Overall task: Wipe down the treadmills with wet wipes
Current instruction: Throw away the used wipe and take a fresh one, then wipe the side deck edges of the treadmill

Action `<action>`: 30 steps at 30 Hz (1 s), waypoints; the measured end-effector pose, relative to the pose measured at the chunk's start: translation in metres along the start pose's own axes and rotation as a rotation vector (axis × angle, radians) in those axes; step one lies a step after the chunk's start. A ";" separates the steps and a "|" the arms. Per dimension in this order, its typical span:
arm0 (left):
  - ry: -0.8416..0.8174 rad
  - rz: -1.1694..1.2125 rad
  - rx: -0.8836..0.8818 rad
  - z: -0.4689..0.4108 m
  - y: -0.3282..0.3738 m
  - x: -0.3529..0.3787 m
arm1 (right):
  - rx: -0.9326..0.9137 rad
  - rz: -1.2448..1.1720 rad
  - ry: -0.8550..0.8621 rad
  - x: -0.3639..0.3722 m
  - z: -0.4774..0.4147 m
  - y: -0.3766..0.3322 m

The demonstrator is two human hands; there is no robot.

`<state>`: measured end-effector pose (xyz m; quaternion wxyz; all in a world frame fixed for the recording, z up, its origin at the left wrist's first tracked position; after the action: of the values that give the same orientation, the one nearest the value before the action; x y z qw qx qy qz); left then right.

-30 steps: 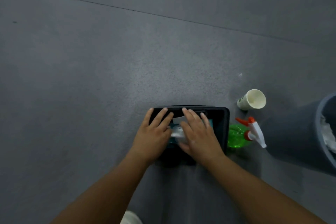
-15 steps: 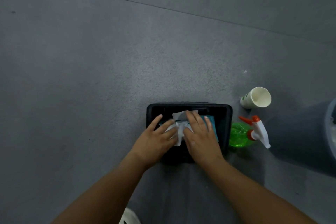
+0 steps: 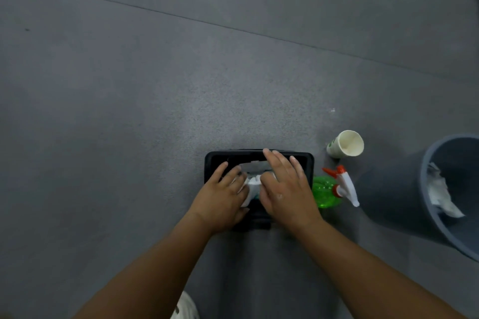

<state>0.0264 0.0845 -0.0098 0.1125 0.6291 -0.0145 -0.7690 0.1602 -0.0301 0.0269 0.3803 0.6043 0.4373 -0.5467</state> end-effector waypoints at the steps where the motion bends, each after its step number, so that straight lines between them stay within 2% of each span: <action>1: 0.010 0.006 0.000 0.004 0.001 -0.014 | 0.014 -0.004 0.002 -0.015 0.001 -0.001; 5: 0.058 0.040 0.012 0.023 0.014 -0.099 | 0.052 -0.002 -0.015 -0.097 0.007 -0.004; 8: 0.107 0.057 -0.050 0.033 0.029 -0.184 | 0.073 0.013 -0.021 -0.178 0.006 -0.001; 16: 0.176 0.125 -0.033 0.060 0.093 -0.443 | 0.202 0.016 0.044 -0.436 0.000 0.018; 23: 0.247 0.147 0.195 0.066 0.176 -0.606 | 0.396 0.104 0.174 -0.606 0.050 0.038; 30: 0.209 0.143 0.643 0.075 0.337 -0.668 | 0.751 0.277 0.246 -0.700 0.196 0.017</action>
<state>0.1277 -0.1248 0.7053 -0.0368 0.7053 -0.2886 -0.6465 0.0984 -0.2989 0.7001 0.1484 0.8148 0.1641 -0.5358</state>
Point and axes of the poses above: each hand's wrist, its own z-axis away from the middle knuckle, its own x-axis out of the palm, y = z × x, the point moved 2 cm from there along -z, towards the middle knuckle, and after that the axes turned 15 degrees about z, right-handed, at the moved point
